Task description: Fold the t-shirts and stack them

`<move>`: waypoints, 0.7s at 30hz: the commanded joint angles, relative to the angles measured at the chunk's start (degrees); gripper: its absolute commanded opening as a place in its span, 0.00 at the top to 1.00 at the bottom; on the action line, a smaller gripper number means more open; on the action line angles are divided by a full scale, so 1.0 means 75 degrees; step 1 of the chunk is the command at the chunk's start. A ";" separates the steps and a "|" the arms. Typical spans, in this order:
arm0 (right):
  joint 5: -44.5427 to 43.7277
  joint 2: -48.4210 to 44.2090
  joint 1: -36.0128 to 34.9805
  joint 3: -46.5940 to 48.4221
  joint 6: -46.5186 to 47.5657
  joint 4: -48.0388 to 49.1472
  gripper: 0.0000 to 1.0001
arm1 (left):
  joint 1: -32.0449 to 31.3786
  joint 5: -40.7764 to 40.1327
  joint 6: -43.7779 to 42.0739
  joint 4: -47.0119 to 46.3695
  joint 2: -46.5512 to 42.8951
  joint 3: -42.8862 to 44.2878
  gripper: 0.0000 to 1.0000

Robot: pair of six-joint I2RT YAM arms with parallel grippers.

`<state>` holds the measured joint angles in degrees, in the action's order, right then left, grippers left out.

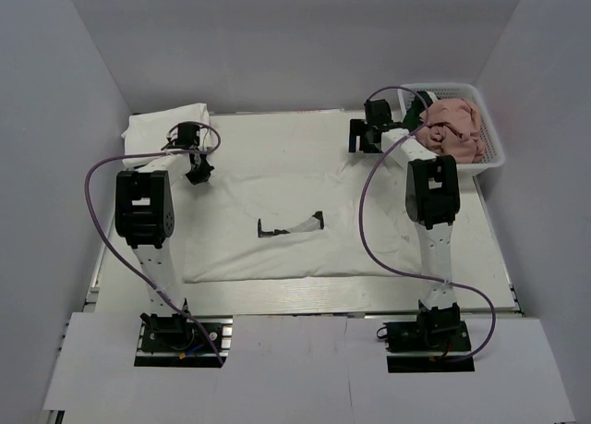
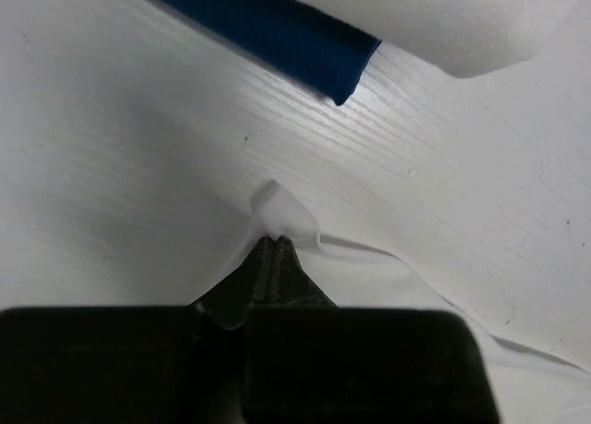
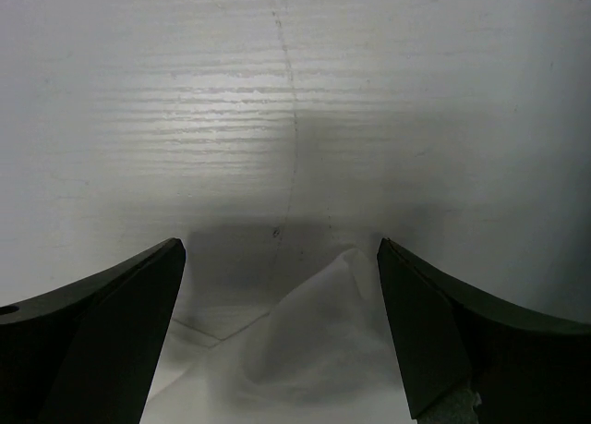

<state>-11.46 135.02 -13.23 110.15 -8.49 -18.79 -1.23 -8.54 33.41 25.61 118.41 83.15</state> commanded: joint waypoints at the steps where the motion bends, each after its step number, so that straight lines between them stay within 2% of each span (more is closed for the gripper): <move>1: -0.0170 0.0277 0.0030 0.0349 0.0031 -0.0319 0.09 | 0.0001 0.0177 -0.0025 0.0301 -0.0307 -0.0516 1.00; 3: -0.0077 0.0418 0.0042 0.0653 0.0112 -0.0610 0.11 | 0.0001 0.0177 -0.0025 0.0301 -0.0308 -0.0517 1.00; 5: 0.0145 0.0396 0.0030 0.0607 0.0194 -0.0601 0.43 | 0.0001 0.0177 -0.0025 0.0301 -0.0378 -0.0447 1.00; 7: 0.0262 0.0290 -0.0017 0.0560 0.0218 -0.0519 0.69 | 0.0001 0.0177 -0.0025 0.0370 -0.0378 -0.0331 1.00; 8: 0.0367 0.0081 0.0007 0.0409 0.0230 -0.0472 0.89 | 0.0001 0.0096 -0.0025 0.0487 -0.0378 -0.0155 1.00; 9: 0.0473 -0.0014 -0.0005 0.0349 0.0218 -0.0414 0.98 | 0.0001 0.0095 -0.0025 0.0569 -0.0378 -0.0073 1.00; 14: 0.0719 -0.1217 -0.0029 -0.0435 0.0417 0.0160 1.00 | 0.0001 0.0095 -0.0025 0.0664 -0.0810 -0.0165 1.00; 17: 0.0930 -0.2005 -0.0029 -0.1407 0.0546 0.0664 1.00 | 0.0001 0.0013 -0.0025 0.0664 -0.1371 -0.0528 1.00; 18: 0.1024 -0.2726 -0.0052 -0.1908 0.0546 0.0781 1.00 | -0.0069 0.0013 -0.0025 0.0571 -0.1548 -0.0656 1.00; 20: 0.1072 -0.3223 -0.0052 -0.3009 0.0523 0.1214 1.00 | -0.0070 -0.0081 0.0045 0.0570 -0.1876 -0.1020 1.00; 21: 0.1071 -0.3875 -0.0063 -0.3247 0.0418 0.1297 1.00 | -0.0139 -0.0255 0.0046 0.0570 -0.2203 -0.1114 1.00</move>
<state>-5.19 116.03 -13.30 90.17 -5.58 -15.33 -1.48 -8.47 33.47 29.56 110.02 76.31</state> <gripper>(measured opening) 0.009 0.019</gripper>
